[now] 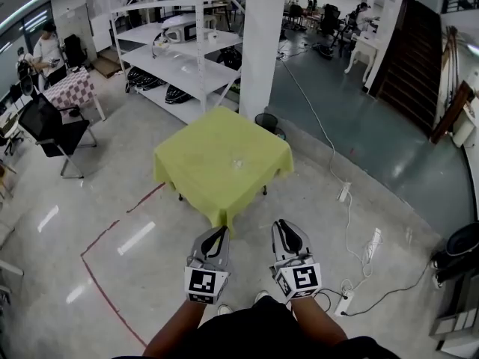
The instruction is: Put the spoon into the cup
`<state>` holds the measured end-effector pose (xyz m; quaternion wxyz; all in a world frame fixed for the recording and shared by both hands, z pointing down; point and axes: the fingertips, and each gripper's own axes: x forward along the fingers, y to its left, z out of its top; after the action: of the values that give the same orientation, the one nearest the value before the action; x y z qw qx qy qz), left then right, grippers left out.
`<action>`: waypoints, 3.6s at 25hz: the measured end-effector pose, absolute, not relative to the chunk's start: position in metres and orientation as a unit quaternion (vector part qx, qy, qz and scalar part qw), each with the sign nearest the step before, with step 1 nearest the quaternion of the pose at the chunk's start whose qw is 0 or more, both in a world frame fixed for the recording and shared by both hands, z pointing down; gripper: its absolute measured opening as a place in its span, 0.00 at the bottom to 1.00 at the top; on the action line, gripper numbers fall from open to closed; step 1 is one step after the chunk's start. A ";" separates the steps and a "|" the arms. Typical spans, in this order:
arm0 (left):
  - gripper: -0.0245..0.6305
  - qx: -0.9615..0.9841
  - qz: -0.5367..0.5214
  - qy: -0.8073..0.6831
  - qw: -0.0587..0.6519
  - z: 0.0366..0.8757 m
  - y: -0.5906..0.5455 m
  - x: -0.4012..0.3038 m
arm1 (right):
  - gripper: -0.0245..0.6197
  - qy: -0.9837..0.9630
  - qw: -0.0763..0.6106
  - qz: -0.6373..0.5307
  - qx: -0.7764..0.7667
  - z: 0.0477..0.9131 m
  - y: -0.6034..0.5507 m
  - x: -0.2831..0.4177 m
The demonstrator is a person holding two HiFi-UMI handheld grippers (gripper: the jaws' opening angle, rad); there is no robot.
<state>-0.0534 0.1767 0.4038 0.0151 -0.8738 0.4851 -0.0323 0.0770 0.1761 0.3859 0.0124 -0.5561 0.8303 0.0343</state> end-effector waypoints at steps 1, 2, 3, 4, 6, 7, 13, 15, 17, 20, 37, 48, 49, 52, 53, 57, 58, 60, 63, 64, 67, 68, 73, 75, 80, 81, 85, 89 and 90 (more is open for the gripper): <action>0.05 -0.873 -0.034 0.487 0.013 0.406 0.175 -0.055 | 0.11 0.834 0.010 0.034 -0.551 0.388 0.173 0.074; 0.05 -0.871 -0.034 0.489 0.012 0.408 0.172 -0.055 | 0.11 0.837 0.007 0.035 -0.546 0.389 0.168 0.072; 0.05 -0.870 -0.031 0.493 0.010 0.410 0.167 -0.056 | 0.11 0.839 0.005 0.037 -0.542 0.390 0.162 0.072; 0.05 -0.868 -0.027 0.496 0.005 0.411 0.161 -0.056 | 0.11 0.840 0.004 0.039 -0.540 0.391 0.156 0.072; 0.05 -0.866 -0.024 0.499 -0.005 0.412 0.146 -0.054 | 0.11 0.841 0.010 0.039 -0.539 0.390 0.141 0.075; 0.05 -0.866 -0.023 0.500 -0.010 0.410 0.139 -0.051 | 0.11 0.842 0.015 0.040 -0.538 0.389 0.134 0.076; 0.05 -0.864 -0.015 0.503 -0.002 0.400 0.097 -0.029 | 0.11 0.845 0.032 0.032 -0.534 0.389 0.094 0.096; 0.05 -0.861 -0.027 0.507 0.004 0.403 0.082 -0.025 | 0.11 0.845 0.033 0.031 -0.532 0.387 0.079 0.105; 0.05 -0.860 -0.037 0.510 0.008 0.403 0.067 -0.021 | 0.11 0.846 0.033 0.032 -0.532 0.384 0.063 0.111; 0.05 -0.857 -0.032 0.515 0.005 0.404 0.047 -0.018 | 0.11 0.849 0.035 0.020 -0.528 0.386 0.039 0.118; 0.05 -0.829 -0.062 0.555 -0.019 0.427 -0.007 0.000 | 0.11 0.873 0.044 -0.015 -0.486 0.409 -0.031 0.133; 0.05 -0.831 -0.049 0.554 -0.020 0.436 -0.054 -0.012 | 0.11 0.868 0.020 -0.004 -0.497 0.417 -0.071 0.125; 0.05 -0.834 -0.041 0.549 -0.025 0.436 -0.059 -0.012 | 0.11 0.866 0.017 -0.003 -0.499 0.416 -0.077 0.123; 0.05 -0.843 -0.038 0.535 -0.036 0.438 -0.078 -0.014 | 0.11 0.861 0.013 0.003 -0.508 0.412 -0.099 0.118; 0.05 -0.845 -0.038 0.532 -0.036 0.438 -0.085 -0.016 | 0.11 0.861 0.013 0.004 -0.509 0.411 -0.106 0.115; 0.05 -0.854 -0.044 0.519 -0.020 0.441 -0.114 -0.027 | 0.11 0.856 0.011 0.007 -0.516 0.411 -0.135 0.102; 0.05 -0.855 -0.044 0.517 -0.019 0.441 -0.121 -0.031 | 0.11 0.855 0.011 0.007 -0.519 0.410 -0.142 0.099; 0.05 -0.857 -0.045 0.514 -0.019 0.436 -0.135 -0.039 | 0.11 0.852 0.010 0.006 -0.523 0.410 -0.154 0.091; 0.05 -0.859 -0.037 0.510 -0.017 0.434 -0.153 -0.052 | 0.11 0.849 0.005 0.008 -0.528 0.409 -0.169 0.079; 0.05 -0.861 -0.041 0.507 -0.018 0.435 -0.158 -0.055 | 0.11 0.848 0.003 0.009 -0.530 0.409 -0.173 0.075; 0.05 -0.866 -0.039 0.498 -0.018 0.437 -0.170 -0.064 | 0.11 0.843 0.002 0.012 -0.538 0.409 -0.184 0.065; 0.05 -0.867 -0.034 0.497 -0.016 0.436 -0.175 -0.068 | 0.11 0.841 0.004 0.013 -0.541 0.409 -0.188 0.063; 0.05 -0.872 -0.030 0.488 -0.015 0.439 -0.193 -0.080 | 0.11 0.828 0.005 0.011 -0.561 0.411 -0.203 0.059; 0.05 -0.874 -0.032 0.484 -0.014 0.444 -0.198 -0.085 | 0.11 0.824 0.000 0.011 -0.566 0.414 -0.205 0.057; 0.05 -0.880 -0.047 0.471 -0.020 0.453 -0.211 -0.089 | 0.11 0.819 -0.014 0.013 -0.573 0.416 -0.211 0.056; 0.05 -0.881 -0.046 0.470 -0.021 0.453 -0.214 -0.088 | 0.11 0.818 -0.015 0.013 -0.574 0.417 -0.214 0.056; 0.05 -0.883 -0.035 0.468 -0.026 0.452 -0.226 -0.082 | 0.11 0.817 -0.020 0.010 -0.576 0.425 -0.223 0.060; 0.05 -0.884 -0.042 0.465 -0.019 0.465 -0.245 -0.071 | 0.11 0.820 -0.022 0.008 -0.572 0.436 -0.242 0.064; 0.05 -0.884 -0.046 0.465 -0.024 0.471 -0.249 -0.069 | 0.11 0.820 -0.024 0.007 -0.572 0.440 -0.245 0.064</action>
<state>-0.0691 -0.2491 0.4712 -0.0235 -0.8838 0.4650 -0.0455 0.0642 -0.2453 0.4399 -0.0241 -0.5716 0.8202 0.0074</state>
